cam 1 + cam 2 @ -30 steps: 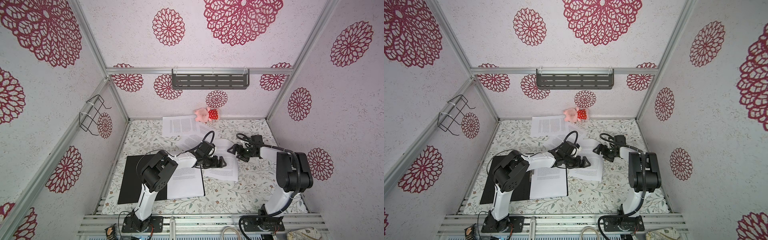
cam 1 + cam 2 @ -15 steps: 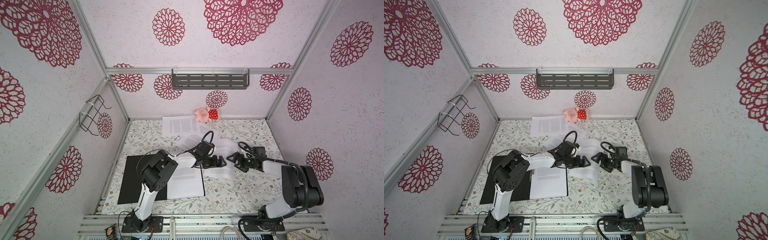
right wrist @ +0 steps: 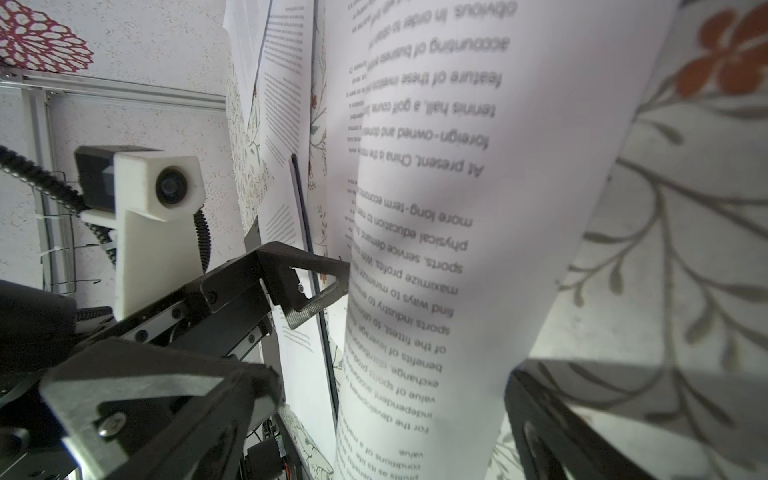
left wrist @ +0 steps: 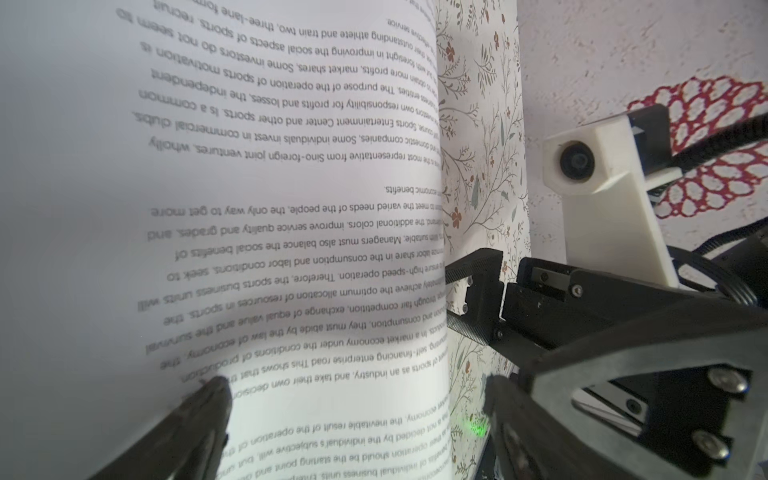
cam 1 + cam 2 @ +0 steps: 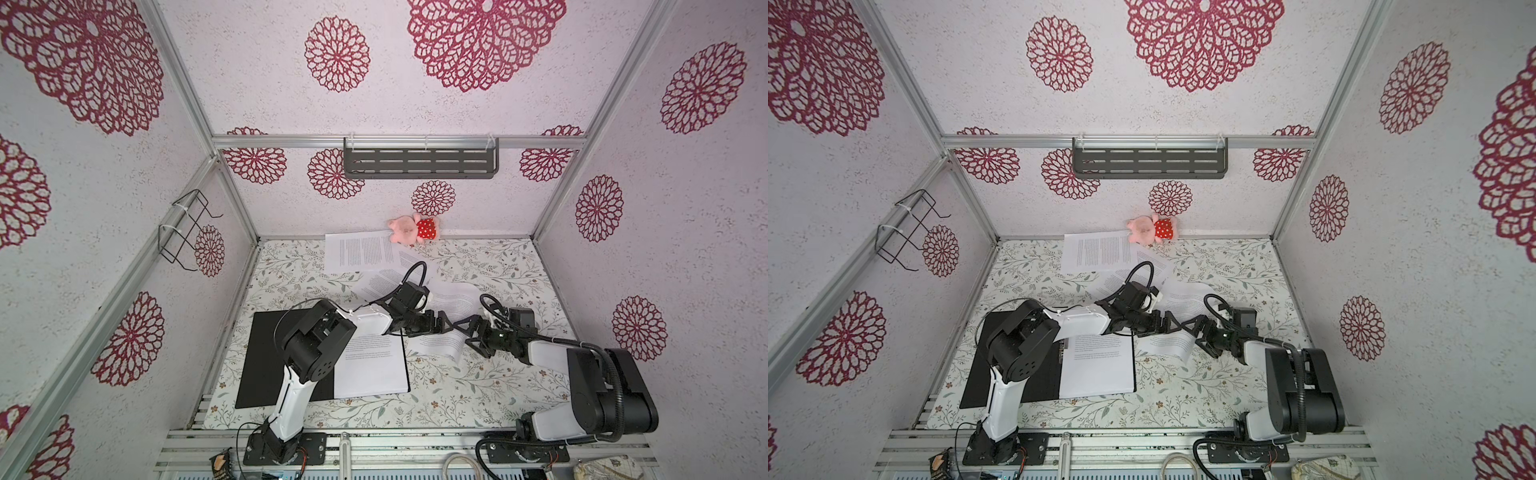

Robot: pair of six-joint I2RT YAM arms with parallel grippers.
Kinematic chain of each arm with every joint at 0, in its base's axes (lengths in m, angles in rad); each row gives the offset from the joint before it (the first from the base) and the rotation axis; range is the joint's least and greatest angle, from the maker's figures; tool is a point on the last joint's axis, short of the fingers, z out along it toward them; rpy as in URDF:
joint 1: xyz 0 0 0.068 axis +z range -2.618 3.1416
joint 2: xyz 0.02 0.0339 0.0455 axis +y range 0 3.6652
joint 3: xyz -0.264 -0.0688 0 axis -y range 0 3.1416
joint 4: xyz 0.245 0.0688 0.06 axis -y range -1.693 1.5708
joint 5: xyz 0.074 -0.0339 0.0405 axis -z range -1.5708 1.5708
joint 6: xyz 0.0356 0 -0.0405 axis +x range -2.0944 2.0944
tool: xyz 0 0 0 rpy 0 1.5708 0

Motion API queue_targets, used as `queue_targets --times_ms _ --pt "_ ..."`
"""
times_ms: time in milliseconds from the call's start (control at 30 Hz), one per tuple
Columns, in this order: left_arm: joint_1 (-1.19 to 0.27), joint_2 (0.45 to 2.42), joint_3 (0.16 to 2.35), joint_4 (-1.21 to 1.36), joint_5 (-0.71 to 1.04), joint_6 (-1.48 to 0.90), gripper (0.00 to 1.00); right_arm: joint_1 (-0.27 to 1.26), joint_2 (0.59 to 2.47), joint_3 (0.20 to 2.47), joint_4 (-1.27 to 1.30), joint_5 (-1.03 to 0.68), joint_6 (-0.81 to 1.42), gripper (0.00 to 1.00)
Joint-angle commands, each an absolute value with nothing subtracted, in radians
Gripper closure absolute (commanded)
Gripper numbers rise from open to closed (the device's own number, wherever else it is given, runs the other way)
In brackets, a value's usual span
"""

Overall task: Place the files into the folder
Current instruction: 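Grip the sheet's other edge with the right gripper and raise it between both grippers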

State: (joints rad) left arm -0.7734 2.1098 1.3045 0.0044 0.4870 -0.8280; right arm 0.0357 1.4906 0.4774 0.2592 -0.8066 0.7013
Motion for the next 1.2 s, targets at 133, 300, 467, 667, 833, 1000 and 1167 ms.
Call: queue_targets --times_ms 133,300,467,667,833,1000,1167 --pt "-0.775 2.165 1.248 -0.095 0.469 -0.817 0.01 0.046 1.685 0.7 0.202 -0.764 0.657 0.02" --pt "-0.775 2.163 1.249 -0.11 0.468 -0.799 0.01 0.048 1.788 0.8 0.321 -0.829 0.728 0.02" --pt "-0.773 2.167 1.258 -0.125 0.476 -0.783 0.01 0.078 1.857 0.859 0.383 -0.841 0.798 0.04" --pt "-0.762 2.168 1.254 -0.128 0.477 -0.776 0.01 0.127 1.774 0.728 0.401 -0.778 0.893 0.05" --pt "-0.753 2.181 1.249 -0.111 0.49 -0.785 0.01 0.132 1.648 0.557 0.45 -0.773 0.963 0.04" --pt "-0.744 2.189 1.249 -0.106 0.499 -0.784 0.01 0.157 1.57 0.416 0.65 -0.802 1.1 0.02" --pt "-0.739 2.186 1.242 -0.104 0.5 -0.784 0.01 0.166 1.562 0.361 0.749 -0.8 1.158 0.02"
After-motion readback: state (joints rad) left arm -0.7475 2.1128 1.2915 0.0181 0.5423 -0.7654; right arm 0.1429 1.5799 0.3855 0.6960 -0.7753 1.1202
